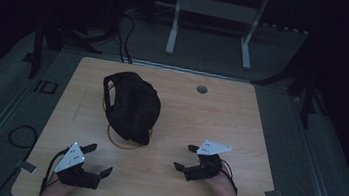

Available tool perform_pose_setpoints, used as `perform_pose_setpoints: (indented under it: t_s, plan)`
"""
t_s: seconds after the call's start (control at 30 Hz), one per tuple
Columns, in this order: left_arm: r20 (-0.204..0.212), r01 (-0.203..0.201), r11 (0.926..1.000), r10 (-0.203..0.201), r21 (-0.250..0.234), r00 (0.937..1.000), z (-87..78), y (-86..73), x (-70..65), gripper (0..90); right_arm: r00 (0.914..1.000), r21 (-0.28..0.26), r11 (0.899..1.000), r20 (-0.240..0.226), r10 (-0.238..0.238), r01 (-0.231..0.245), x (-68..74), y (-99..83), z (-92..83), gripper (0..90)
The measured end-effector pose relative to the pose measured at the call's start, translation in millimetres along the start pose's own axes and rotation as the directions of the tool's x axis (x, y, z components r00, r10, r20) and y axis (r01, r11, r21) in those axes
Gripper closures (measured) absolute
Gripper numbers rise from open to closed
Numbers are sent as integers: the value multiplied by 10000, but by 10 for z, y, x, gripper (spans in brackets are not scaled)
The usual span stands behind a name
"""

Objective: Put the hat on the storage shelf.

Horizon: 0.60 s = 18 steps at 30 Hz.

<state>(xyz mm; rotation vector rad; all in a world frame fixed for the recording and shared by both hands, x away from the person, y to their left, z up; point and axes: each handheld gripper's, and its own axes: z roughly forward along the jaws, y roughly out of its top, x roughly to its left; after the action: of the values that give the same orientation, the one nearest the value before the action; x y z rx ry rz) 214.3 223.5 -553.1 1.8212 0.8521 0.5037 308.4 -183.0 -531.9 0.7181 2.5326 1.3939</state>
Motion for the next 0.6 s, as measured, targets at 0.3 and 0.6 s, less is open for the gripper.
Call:
perform_pose_setpoints:
  t_s: [0.3,0.6]
  plan:
    - [29,-11,10000,11,42,10000,5,-7,-2,29,9995,-36,9996,137,-296,297,-6,-98,-103,144]
    - [58,-75,9999,75,75,10000,5,-17,-8,29,9987,-12,9993,345,-368,369,-60,-195,-161,146]
